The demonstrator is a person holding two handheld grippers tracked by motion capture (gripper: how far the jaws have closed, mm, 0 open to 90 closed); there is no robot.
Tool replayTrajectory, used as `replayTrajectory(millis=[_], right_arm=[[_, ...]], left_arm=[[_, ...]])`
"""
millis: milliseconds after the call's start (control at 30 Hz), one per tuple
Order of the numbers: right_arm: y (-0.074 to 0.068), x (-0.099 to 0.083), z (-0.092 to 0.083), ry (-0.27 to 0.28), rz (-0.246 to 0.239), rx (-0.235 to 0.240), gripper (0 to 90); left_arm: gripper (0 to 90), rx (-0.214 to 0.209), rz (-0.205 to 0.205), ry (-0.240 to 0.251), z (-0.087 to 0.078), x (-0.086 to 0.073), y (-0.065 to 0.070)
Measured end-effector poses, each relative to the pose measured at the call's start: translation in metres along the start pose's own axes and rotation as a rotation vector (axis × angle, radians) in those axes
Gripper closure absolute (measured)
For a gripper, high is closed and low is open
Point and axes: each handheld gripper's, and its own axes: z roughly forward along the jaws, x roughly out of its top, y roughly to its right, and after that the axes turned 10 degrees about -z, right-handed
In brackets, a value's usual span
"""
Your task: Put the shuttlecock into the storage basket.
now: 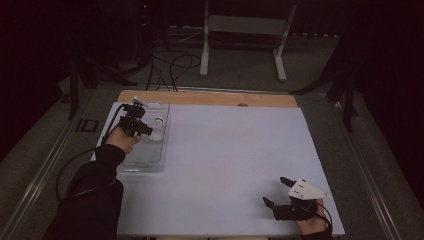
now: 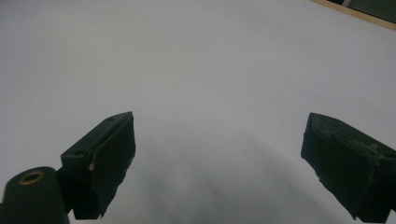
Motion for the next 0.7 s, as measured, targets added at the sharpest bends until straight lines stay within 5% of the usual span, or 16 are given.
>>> replayTrajectory(millis=[700], right_arm=[[0.001,-0.001,-0.001,-0.001,-0.003,-0.003,10.1]], left_arm=[[89.7,0.033,0.009,-0.056,0.015,-0.004,-0.001]])
